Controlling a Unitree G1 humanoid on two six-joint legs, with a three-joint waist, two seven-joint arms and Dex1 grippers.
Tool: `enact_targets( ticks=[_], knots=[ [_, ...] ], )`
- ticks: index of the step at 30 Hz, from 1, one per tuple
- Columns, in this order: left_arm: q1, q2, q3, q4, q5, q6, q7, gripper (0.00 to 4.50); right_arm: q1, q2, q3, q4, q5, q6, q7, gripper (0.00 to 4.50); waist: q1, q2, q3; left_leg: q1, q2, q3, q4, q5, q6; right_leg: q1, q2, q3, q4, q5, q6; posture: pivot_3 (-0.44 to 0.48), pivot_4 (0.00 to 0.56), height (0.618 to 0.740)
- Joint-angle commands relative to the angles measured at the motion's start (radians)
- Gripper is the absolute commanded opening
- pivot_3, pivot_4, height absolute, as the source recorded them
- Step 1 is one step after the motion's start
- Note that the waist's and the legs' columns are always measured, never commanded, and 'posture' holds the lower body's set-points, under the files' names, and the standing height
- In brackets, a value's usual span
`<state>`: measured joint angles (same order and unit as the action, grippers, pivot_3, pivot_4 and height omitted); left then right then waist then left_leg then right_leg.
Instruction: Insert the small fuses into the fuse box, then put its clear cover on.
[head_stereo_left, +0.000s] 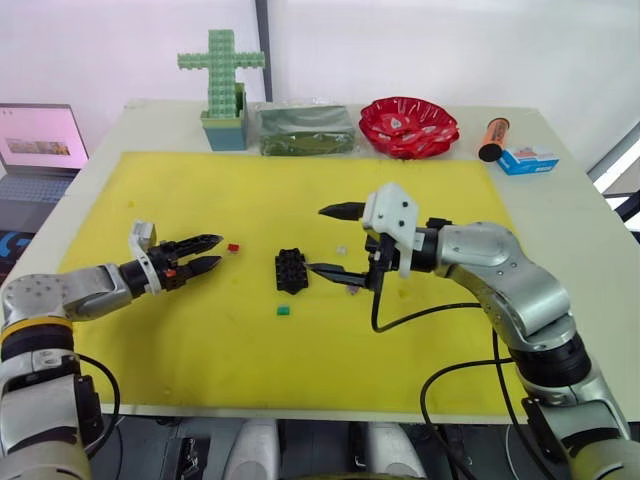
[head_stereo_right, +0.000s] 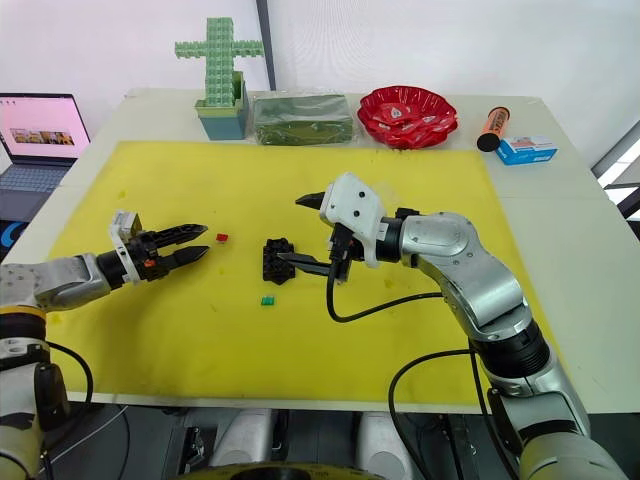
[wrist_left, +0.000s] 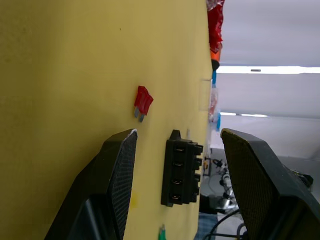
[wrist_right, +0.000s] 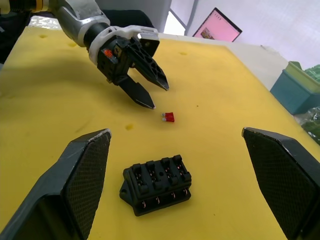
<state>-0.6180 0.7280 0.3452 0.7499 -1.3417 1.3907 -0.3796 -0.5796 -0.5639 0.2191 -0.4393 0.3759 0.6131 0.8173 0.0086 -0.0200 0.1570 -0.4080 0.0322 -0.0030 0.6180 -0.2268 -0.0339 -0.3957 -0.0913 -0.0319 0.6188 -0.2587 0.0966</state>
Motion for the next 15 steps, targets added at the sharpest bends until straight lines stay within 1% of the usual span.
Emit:
enact_targets(
  ticks=[1, 7, 15],
  knots=[
    [-0.034, -0.006, -0.006, 0.028, 0.103, -0.003, -0.087, 2.83, -0.011, -0.003, -0.028, -0.051, 0.007, 0.001, -0.011, 4.5, 0.001, 0.0, 0.0, 0.0, 0.0, 0.0, 0.0, 0.0, 0.0, 0.0, 0.0, 0.0, 0.0, 0.0, 0.0, 0.0, 0.15, 0.74],
    [-0.08, -0.022, -0.011, 0.077, 0.252, -0.032, -0.195, 2.83, -0.005, -0.007, -0.035, -0.068, 0.012, 0.017, -0.021, 4.5, 0.003, 0.0, 0.0, 0.0, 0.0, 0.0, 0.0, 0.0, 0.0, 0.0, 0.0, 0.0, 0.0, 0.0, 0.0, 0.0, 0.15, 0.74],
    [-0.137, -0.055, -0.014, 0.145, 0.404, -0.076, -0.293, 2.83, -0.005, -0.013, -0.041, -0.079, 0.018, 0.032, -0.024, 4.5, 0.006, 0.0, 0.0, 0.0, 0.0, 0.0, 0.0, 0.0, -0.001, 0.0, 0.0, 0.0, 0.001, 0.0, 0.0, 0.0, 0.15, 0.74]
  ],
)
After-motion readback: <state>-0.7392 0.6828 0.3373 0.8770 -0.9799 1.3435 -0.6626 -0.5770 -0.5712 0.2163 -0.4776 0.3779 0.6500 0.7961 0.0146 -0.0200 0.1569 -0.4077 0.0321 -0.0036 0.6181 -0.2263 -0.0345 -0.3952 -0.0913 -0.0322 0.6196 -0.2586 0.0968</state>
